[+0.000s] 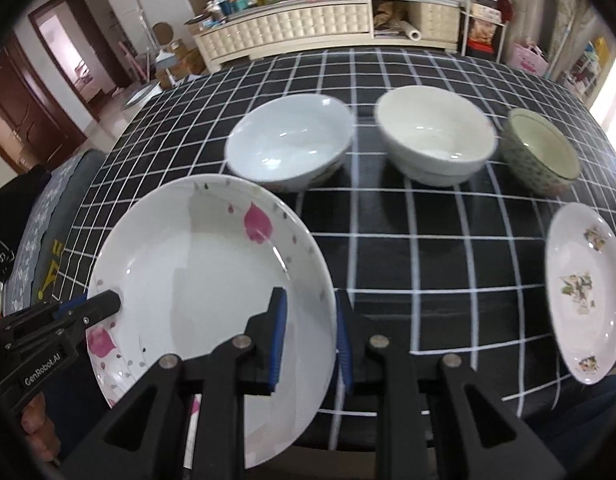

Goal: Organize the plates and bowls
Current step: 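Lift the pink-petal plate and lower it onto the plain white plate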

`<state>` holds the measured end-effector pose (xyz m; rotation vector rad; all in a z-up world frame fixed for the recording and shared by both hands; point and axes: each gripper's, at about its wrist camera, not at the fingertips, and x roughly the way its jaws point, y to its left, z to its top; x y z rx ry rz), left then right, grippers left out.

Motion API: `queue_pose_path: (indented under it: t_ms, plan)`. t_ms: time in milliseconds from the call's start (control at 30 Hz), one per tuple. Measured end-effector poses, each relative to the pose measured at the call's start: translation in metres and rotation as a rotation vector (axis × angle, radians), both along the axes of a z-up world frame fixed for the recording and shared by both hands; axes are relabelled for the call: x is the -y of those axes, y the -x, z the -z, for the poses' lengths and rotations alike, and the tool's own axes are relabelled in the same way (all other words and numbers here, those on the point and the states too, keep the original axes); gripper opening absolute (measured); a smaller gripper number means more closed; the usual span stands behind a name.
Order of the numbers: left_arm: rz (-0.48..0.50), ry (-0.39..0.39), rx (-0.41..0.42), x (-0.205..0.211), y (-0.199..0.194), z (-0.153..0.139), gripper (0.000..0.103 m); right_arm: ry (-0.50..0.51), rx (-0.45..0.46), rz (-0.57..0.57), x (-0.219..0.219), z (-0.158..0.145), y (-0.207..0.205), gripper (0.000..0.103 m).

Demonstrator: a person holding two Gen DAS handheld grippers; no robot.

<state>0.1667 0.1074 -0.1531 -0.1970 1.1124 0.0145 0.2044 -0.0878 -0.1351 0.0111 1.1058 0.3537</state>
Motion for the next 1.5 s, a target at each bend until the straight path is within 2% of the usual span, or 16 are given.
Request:
queue_pose_path:
  t_ms: [267,633,967,1267,1367,1500]
  plan:
    - [-0.055,0.0,-0.018,-0.036,0.009,0.006,0.012,0.02,-0.008,-0.054,-0.038,0.006,-0.007,0.028]
    - [-0.085,-0.002,-0.036,-0.061,0.003,0.012,0.012,0.041,-0.036,-0.085,-0.073,0.016,-0.019,0.028]
    - [-0.095,-0.005,-0.048,-0.072,-0.008,0.02,0.011,0.054,-0.064,-0.092,-0.084,0.027,-0.026,0.028]
    - [-0.103,-0.009,-0.053,-0.071,-0.009,0.023,0.011,0.072,-0.036,-0.112,-0.086,0.027,-0.023,0.028]
    - [-0.111,0.001,-0.042,-0.071,-0.005,0.019,0.012,0.075,-0.044,-0.104,-0.085,0.03,-0.023,0.028]
    - [-0.109,-0.031,-0.012,-0.07,0.001,0.007,0.012,0.071,-0.055,-0.094,-0.082,0.034,-0.019,0.028]
